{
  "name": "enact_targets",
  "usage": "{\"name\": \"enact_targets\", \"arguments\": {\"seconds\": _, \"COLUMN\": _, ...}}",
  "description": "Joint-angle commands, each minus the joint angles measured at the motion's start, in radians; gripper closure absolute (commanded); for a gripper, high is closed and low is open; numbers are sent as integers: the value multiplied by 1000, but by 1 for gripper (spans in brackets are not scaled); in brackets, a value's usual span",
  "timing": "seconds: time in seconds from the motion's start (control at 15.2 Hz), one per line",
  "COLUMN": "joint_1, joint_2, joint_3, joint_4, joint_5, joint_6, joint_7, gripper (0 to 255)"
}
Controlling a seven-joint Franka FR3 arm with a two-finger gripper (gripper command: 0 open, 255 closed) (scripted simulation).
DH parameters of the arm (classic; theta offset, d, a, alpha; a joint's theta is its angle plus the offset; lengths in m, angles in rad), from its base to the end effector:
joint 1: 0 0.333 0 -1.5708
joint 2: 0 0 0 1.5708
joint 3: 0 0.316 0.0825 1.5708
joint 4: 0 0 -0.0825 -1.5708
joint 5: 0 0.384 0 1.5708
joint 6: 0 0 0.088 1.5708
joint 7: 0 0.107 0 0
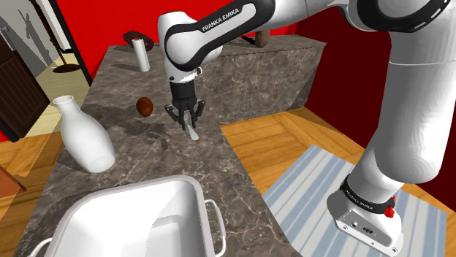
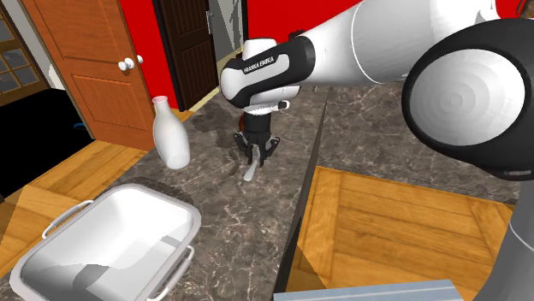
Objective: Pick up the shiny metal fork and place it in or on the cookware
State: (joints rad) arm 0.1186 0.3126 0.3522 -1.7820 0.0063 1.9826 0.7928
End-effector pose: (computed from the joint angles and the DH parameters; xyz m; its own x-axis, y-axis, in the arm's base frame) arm 0.5628 0.2699 0.3826 0.9345 -0.3250 -0.1451 -0.3301 -0.9439 -0.0117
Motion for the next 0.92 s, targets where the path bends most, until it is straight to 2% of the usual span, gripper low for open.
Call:
{"name": "enact_targets", "arguments": {"seconds": 0.0, "joint_1": 1, "joint_2": -10, "joint_3": 2, "joint_4": 16, "joint_5": 3, "joint_6": -26, "joint_7": 3, "gripper": 255}}
{"name": "enact_targets", "arguments": {"seconds": 0.86, "joint_1": -2, "joint_2": -54, "joint_3": 8, "joint_4": 134, "joint_5": 17, "joint_6": -185, "joint_7": 6, "gripper": 255}}
